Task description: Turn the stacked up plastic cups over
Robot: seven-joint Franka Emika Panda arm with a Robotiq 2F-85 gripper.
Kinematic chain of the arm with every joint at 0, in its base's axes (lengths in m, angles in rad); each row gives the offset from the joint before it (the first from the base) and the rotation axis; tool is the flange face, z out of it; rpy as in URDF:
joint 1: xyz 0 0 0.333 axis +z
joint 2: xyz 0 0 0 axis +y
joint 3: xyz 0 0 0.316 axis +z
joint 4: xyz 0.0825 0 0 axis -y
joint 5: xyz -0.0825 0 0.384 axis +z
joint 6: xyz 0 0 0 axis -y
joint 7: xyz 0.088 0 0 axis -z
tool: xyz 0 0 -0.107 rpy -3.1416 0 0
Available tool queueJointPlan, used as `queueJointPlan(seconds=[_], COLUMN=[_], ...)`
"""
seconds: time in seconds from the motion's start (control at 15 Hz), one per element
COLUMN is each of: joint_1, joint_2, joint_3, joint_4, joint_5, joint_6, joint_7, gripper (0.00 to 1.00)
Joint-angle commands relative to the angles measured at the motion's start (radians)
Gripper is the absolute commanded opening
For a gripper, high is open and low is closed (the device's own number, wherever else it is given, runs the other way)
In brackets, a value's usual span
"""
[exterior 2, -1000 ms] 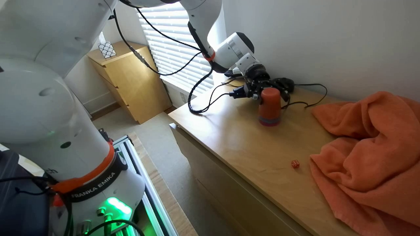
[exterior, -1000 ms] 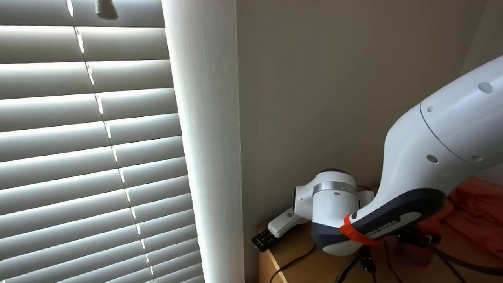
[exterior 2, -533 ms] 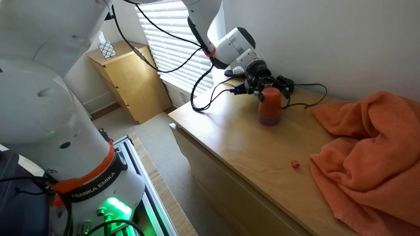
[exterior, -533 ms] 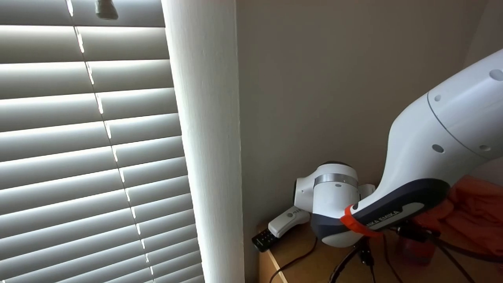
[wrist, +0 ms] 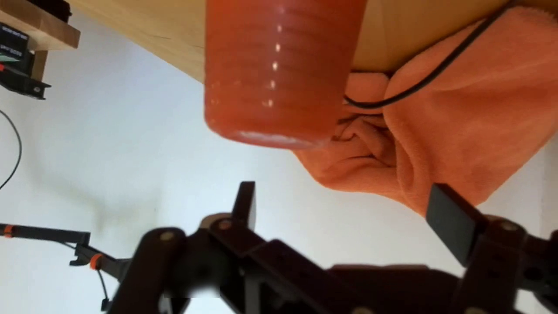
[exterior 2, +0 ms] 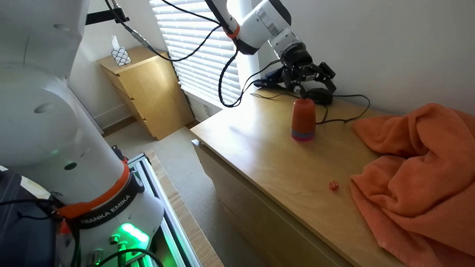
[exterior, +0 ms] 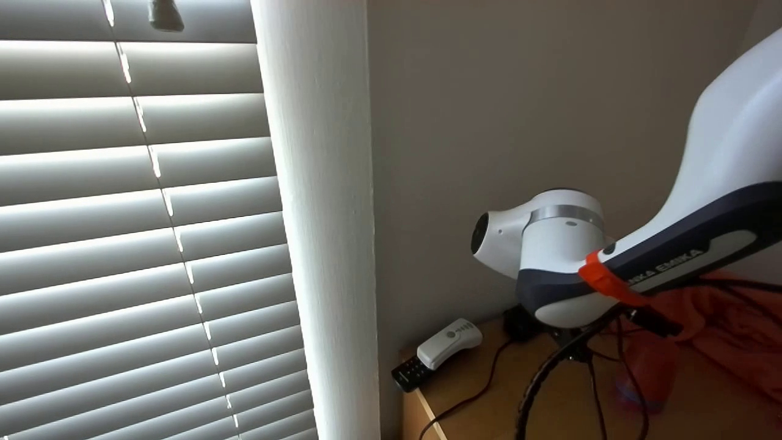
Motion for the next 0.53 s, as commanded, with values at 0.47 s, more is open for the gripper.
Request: queueJointPlan(seconds=[0.47], joint_1=[-0.166], joint_2=[-0.468], joint_3=[-0.012], joint_4=[-0.489], joint_5=[0.012], joint_6=[0.638], joint_7=[-0.294], gripper=[1.00])
